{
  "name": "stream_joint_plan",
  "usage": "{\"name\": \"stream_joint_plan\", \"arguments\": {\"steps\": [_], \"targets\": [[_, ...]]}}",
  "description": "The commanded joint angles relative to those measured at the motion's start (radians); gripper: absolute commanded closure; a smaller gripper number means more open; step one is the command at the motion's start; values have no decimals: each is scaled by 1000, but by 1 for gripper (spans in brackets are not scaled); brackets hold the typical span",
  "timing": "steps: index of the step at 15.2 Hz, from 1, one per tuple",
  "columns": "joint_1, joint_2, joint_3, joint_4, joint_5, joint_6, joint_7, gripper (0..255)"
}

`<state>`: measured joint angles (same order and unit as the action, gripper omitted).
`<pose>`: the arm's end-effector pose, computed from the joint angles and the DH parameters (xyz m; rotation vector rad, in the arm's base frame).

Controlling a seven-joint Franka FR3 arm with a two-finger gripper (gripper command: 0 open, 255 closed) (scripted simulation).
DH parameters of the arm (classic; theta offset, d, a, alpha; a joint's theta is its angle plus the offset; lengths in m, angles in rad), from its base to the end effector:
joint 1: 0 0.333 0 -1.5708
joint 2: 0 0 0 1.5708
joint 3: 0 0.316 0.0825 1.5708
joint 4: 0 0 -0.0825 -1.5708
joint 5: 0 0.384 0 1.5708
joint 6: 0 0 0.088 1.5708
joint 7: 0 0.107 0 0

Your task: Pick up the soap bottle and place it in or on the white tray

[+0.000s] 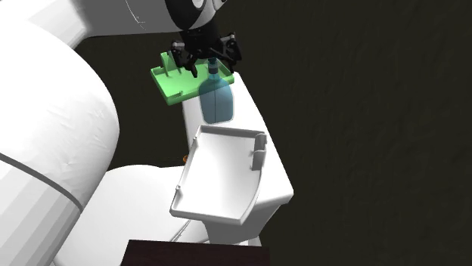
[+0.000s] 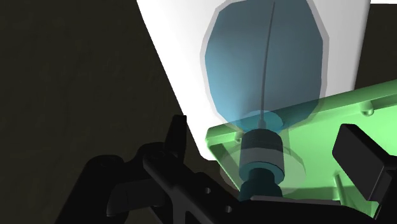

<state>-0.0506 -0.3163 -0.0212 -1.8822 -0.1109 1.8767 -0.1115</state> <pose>0.4783 -0.0445 0.6688 2.9757 0.0842 0.4502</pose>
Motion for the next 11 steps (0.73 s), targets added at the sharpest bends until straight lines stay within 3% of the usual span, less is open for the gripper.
{"name": "stream_joint_plan", "arguments": {"steps": [1,3,4,11], "targets": [[0,0,0,0,0,0,0,0],[0,0,0,0,0,0,0,0],[0,0,0,0,0,0,0,255],[0,0,0,0,0,0,0,255]]}}
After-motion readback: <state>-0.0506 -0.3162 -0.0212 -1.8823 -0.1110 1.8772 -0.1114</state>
